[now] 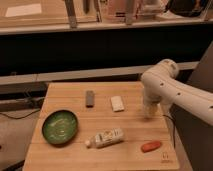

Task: Push the eraser across the table

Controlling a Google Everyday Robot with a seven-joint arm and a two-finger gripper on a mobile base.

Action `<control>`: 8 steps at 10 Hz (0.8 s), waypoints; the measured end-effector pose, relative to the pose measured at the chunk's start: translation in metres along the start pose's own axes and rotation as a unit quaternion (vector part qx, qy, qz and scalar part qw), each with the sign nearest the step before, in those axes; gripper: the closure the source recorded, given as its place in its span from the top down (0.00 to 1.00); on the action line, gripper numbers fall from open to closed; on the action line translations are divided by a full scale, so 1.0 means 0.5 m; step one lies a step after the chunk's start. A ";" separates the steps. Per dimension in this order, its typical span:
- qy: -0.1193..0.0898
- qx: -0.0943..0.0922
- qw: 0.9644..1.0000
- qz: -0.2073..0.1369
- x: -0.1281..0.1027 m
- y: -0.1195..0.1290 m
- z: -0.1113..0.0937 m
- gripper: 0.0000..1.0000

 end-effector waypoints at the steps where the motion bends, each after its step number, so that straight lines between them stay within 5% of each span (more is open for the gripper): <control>1: 0.000 0.006 1.000 -0.011 -0.020 -0.019 0.002 0.80; 3: -0.001 0.016 0.999 -0.030 -0.076 -0.055 0.005 0.80; 8: -0.004 0.029 0.998 -0.060 -0.114 -0.100 0.011 0.80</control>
